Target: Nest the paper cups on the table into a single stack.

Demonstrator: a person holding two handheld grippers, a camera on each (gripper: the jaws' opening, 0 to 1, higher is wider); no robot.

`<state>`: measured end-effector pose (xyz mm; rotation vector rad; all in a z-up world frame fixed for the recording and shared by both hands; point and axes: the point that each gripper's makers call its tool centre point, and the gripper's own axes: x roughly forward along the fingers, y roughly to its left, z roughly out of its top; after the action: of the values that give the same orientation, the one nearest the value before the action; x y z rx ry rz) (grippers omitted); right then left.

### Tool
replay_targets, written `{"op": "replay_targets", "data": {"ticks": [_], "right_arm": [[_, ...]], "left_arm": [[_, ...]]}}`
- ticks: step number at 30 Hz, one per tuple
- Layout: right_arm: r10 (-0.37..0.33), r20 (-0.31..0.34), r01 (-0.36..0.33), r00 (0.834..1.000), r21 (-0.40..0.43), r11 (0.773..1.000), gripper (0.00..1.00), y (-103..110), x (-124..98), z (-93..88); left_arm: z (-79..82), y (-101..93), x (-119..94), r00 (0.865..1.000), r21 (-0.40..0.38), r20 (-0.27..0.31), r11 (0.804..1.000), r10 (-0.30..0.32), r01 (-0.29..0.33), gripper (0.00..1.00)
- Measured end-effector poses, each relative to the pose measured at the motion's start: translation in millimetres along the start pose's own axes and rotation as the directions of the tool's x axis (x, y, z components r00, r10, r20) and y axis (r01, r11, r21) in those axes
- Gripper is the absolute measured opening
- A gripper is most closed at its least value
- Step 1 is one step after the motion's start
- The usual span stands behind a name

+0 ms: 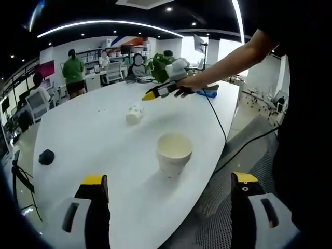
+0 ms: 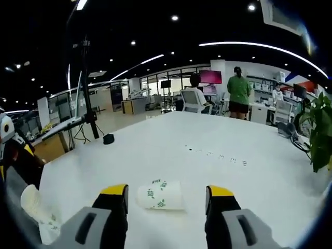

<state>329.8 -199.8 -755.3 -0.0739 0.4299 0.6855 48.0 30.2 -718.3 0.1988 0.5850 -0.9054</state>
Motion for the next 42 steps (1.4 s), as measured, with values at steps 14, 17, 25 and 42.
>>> {"op": "replay_targets", "data": {"ticks": [14,17,25,42], "right_arm": [[0.063,-0.026,-0.062,0.998,0.035,0.997,0.55,0,26,-7.5],[0.070,-0.029,-0.070,0.997,0.033,0.997,0.54,-1,33,-8.7],[0.097,-0.025,-0.095,0.995,0.075,0.993,0.52,-1,46,-6.6],[0.173,-0.061,-0.157,0.983,0.199,0.967,0.29,9,51,-20.8]], "left_arm": [[-16.0,4.5,-1,0.998,-0.010,-0.066,1.000,0.009,-0.010,0.93],[-16.8,4.5,-1,0.998,-0.024,-0.069,1.000,0.009,-0.010,0.90],[-20.4,7.2,-3,0.996,-0.046,-0.085,0.998,0.033,-0.037,0.85],[-18.9,7.6,-4,0.996,-0.055,-0.074,0.997,0.053,-0.057,0.78]]}}
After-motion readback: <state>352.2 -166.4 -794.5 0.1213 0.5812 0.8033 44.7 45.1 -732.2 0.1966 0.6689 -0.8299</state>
